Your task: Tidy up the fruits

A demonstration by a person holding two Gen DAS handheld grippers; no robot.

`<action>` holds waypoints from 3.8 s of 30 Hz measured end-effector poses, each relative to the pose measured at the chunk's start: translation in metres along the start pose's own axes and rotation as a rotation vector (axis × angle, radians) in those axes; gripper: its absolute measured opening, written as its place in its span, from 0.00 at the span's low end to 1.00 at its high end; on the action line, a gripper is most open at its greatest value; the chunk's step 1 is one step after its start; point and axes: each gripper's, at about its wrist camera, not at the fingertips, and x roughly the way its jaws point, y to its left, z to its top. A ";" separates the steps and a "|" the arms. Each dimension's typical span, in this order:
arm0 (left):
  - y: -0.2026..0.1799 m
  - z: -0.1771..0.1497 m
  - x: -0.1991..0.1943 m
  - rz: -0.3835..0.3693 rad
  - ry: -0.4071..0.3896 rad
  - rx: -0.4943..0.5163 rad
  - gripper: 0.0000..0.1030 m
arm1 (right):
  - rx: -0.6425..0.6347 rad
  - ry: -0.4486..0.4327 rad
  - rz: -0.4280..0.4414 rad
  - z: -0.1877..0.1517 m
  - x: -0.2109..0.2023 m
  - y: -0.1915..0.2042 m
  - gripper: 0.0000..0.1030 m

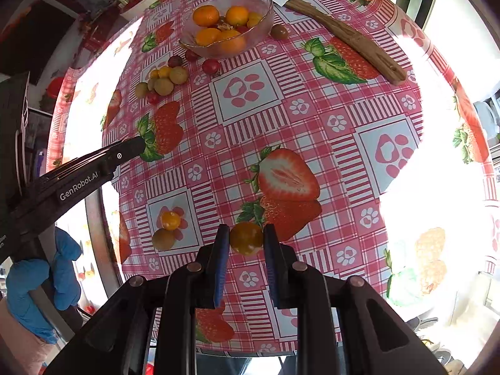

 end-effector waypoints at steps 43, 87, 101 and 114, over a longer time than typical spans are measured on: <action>0.064 -0.146 -0.155 0.262 -0.088 -0.462 0.21 | -0.329 0.050 0.106 -0.004 -0.058 0.057 0.23; 0.273 -0.112 0.001 0.170 0.129 -0.281 0.21 | -0.337 0.234 -0.001 0.016 0.167 0.330 0.24; 0.243 -0.100 -0.020 0.165 0.099 -0.194 0.63 | -0.250 0.130 0.081 0.025 0.103 0.307 0.72; 0.154 -0.052 -0.040 0.075 0.056 -0.028 0.63 | 0.098 0.048 -0.118 -0.019 0.039 0.131 0.73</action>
